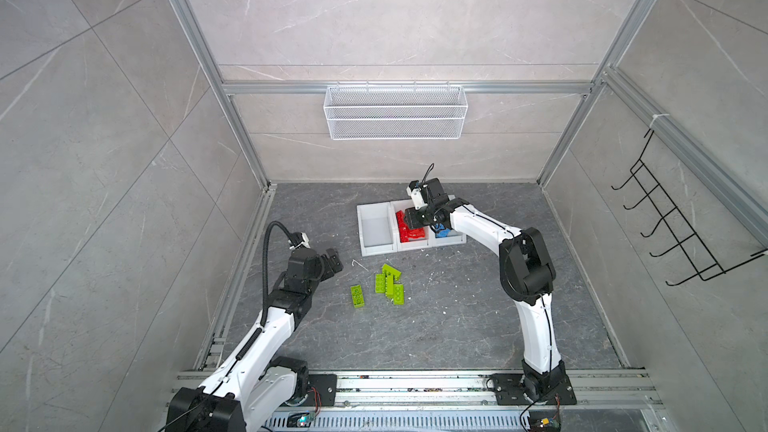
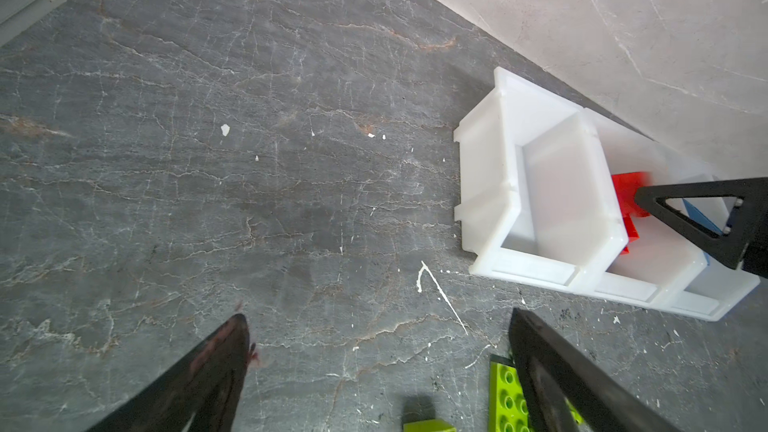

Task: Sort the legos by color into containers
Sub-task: 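Move the left gripper over the lime-green bricks while the right gripper withdraws beside the bin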

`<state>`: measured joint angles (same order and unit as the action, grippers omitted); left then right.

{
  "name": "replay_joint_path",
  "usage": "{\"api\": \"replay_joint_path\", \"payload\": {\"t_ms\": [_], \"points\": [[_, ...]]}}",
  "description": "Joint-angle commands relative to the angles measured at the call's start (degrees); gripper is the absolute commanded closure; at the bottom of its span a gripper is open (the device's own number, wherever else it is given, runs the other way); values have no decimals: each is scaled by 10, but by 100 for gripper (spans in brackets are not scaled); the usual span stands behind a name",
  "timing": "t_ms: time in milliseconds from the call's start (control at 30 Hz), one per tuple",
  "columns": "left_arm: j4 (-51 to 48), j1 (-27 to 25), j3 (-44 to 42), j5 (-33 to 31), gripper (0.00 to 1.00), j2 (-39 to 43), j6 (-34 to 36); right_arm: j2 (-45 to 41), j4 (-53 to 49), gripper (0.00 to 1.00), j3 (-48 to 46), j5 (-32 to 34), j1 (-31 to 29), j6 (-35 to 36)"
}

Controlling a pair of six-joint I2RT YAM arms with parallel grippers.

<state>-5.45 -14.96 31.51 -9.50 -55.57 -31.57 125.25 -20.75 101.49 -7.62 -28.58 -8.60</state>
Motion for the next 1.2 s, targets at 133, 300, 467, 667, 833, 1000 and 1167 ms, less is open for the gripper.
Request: {"api": "replay_joint_path", "payload": {"t_ms": [133,300,467,667,833,1000,1167], "points": [[-184,-84,62,-29,1,-8,-9,-112,64,37,-96,-27,0,-2],[-270,-172,83,-85,3,-15,-57,-310,183,38,-319,-42,6,-36],[-283,-228,80,-100,7,-69,-116,-494,302,37,-553,-83,7,-92],[-269,-292,113,-134,7,-177,-139,-634,332,29,-689,-60,8,-54],[-283,-300,131,-159,8,-237,-163,-656,449,29,-770,-73,8,-65],[-238,-300,98,-127,5,-247,-164,-619,477,29,-782,-99,8,-86],[-226,-300,90,-127,8,-265,-186,-600,475,28,-777,-100,7,-89]]}}
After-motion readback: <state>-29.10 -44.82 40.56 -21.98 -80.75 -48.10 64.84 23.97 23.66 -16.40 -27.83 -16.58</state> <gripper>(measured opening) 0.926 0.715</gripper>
